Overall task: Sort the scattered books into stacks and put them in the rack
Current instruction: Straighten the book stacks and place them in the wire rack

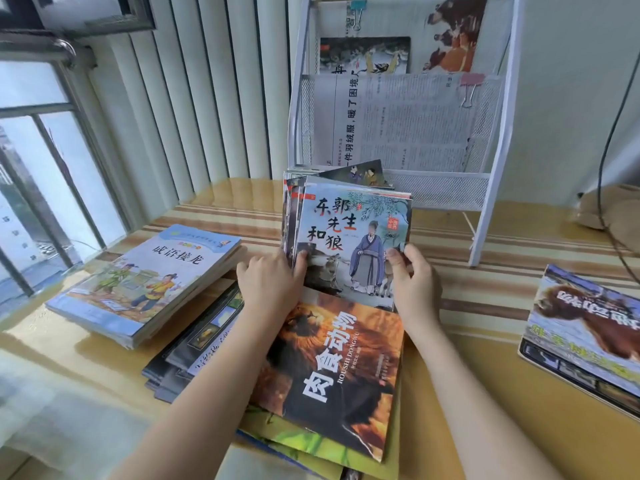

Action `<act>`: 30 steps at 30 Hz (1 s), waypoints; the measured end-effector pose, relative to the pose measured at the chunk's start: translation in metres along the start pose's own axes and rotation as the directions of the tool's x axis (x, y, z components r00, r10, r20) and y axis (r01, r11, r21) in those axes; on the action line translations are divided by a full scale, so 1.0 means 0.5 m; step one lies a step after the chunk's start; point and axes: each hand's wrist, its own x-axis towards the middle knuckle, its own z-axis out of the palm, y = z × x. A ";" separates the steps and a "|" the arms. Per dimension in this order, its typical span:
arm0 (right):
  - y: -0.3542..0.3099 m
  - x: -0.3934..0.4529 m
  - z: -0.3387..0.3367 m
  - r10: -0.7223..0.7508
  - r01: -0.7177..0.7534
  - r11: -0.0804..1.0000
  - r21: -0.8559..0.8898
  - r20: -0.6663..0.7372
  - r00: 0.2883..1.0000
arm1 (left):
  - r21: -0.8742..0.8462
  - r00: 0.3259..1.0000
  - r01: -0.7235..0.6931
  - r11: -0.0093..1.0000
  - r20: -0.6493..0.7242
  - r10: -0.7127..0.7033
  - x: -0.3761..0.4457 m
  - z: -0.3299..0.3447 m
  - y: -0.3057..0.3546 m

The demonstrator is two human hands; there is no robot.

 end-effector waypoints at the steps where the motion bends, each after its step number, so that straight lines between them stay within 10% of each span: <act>1: -0.001 -0.001 0.001 0.000 -0.001 0.999 0.043 0.036 0.999 | 0.001 1.000 0.001 1.000 -0.017 -0.001 -0.003 -0.003 0.001; 9: -0.002 0.000 -0.007 -0.026 0.021 0.999 0.035 0.164 0.986 | -0.189 0.991 -0.053 0.981 0.114 0.075 -0.005 -0.014 -0.011; 16: 0.004 -0.024 -0.086 0.001 -0.025 0.977 -0.210 -0.114 0.994 | -0.159 1.000 -0.011 0.987 0.003 0.012 -0.010 -0.009 -0.007; 24: 0.117 -0.030 -0.339 0.416 -0.549 0.568 -0.613 -0.362 0.834 | -0.285 0.979 -0.173 0.943 -0.151 0.134 -0.028 -0.025 0.051; 27: 0.146 -0.039 -0.394 0.590 -0.695 0.431 -0.575 -0.403 0.699 | -0.267 0.881 -0.421 0.867 -0.346 0.321 -0.048 -0.045 0.112; 30: 0.159 -0.047 -0.393 0.589 -0.662 0.409 -0.628 -0.373 0.717 | -0.343 0.776 -0.628 0.699 -0.350 0.525 -0.085 -0.066 0.208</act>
